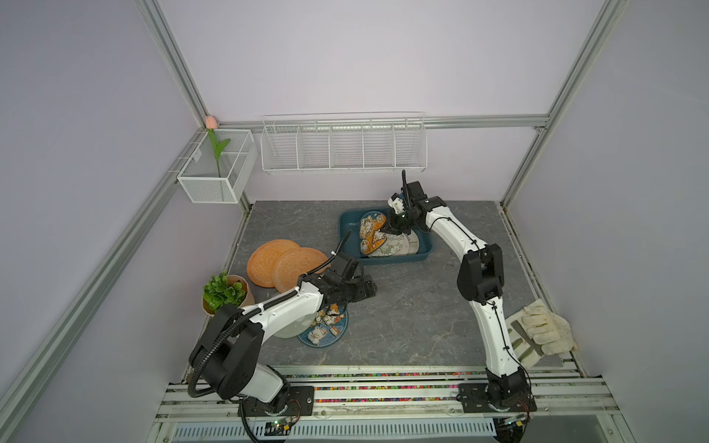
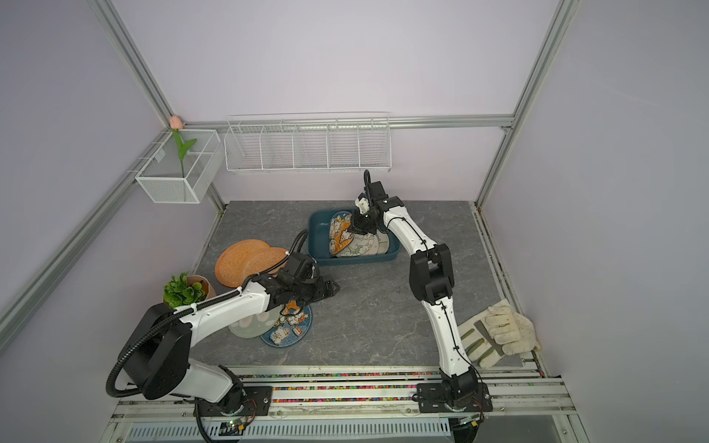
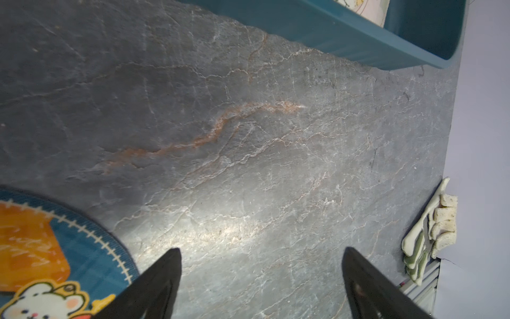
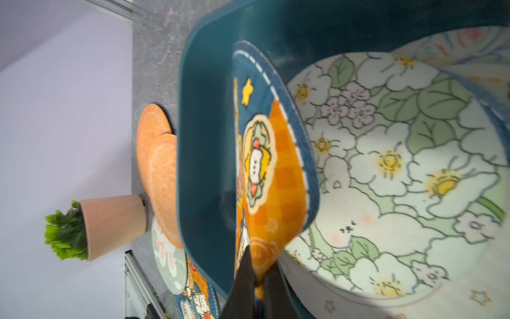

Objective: Put the coasters into the storage box
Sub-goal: Place the coaster in the storage box.

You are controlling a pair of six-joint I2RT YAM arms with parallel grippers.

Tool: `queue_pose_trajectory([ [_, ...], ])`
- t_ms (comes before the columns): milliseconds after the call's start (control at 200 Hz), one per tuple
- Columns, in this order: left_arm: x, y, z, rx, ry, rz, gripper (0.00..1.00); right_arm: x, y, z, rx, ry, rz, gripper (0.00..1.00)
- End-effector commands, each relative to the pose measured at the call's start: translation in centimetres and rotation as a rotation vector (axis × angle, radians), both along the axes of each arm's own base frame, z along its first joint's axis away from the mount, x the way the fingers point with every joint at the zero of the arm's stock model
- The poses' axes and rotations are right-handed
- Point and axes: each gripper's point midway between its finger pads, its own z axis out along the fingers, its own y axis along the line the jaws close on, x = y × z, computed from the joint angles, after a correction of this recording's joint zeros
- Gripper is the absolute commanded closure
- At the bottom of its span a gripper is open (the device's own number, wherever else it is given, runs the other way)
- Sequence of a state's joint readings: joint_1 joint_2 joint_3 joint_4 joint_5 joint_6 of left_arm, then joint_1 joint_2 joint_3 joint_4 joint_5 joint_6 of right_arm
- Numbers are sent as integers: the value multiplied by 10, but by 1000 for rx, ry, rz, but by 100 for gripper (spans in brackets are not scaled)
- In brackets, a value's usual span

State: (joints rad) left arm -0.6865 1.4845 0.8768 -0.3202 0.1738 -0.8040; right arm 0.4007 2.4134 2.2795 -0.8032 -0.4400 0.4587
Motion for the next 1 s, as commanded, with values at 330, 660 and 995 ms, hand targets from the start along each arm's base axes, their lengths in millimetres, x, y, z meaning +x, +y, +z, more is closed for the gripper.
queue_pose_trajectory([
  [330, 0, 13, -3, 22, 6, 26, 9, -7, -48, -33, -256, 31, -24, 40],
  [660, -1, 23, -7, 42, 21, 52, 9, -15, -52, -25, -290, 19, 6, 15],
  [995, -10, 46, -10, 93, 47, 129, 8, -40, -59, -13, -333, 6, 69, 5],
])
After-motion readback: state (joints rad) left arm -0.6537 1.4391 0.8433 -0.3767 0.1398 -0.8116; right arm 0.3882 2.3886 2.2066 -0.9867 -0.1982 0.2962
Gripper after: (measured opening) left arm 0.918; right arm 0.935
